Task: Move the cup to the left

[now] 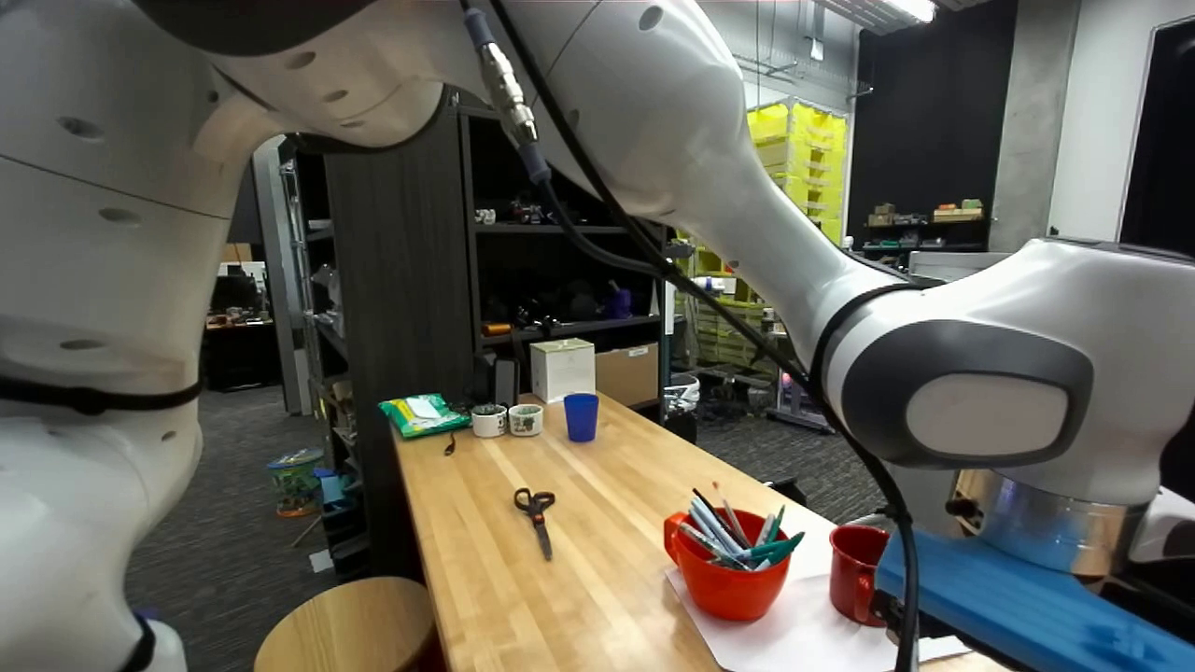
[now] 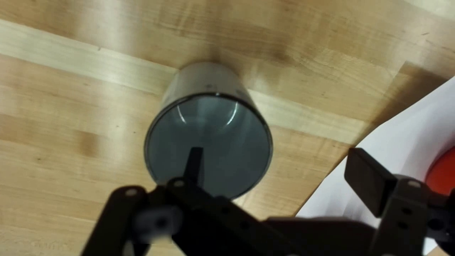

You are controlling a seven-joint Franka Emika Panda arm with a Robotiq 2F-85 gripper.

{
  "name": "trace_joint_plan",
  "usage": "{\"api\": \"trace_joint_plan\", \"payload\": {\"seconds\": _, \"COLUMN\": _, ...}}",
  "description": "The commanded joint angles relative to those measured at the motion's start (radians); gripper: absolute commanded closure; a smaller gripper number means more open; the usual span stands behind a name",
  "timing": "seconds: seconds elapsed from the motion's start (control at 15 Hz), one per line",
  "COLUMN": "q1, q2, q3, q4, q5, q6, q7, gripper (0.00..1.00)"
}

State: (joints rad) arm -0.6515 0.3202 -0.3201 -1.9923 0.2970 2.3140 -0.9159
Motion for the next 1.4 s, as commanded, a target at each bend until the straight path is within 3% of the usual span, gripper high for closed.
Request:
{"api": "trace_joint_plan", "payload": {"seconds": 0.0, "q1": 0.010, "q2": -0.108, "q3": 0.009, "q4": -0.125, "q5": -0.014, "q6": 0.018, "q7": 0.019, "gripper": 0.00}}
{"api": "trace_joint_plan", "payload": {"seconds": 0.8, "q1": 0.029, "q2": -0.131, "q3": -0.005, "q4": -0.237, "q5": -0.010, "q6": 0.110, "q7": -0.004, "gripper": 0.00}}
{"api": "trace_joint_plan", "payload": {"seconds": 0.93, "q1": 0.027, "q2": -0.130, "q3": -0.006, "q4": -0.239, "q5": -0.013, "q6": 0.125, "q7": -0.009, "gripper": 0.26}}
{"api": "trace_joint_plan", "payload": {"seconds": 1.33, "q1": 0.030, "q2": -0.141, "q3": -0.004, "q4": -0.241, "q5": -0.022, "q6": 0.140, "q7": -0.026, "gripper": 0.73}}
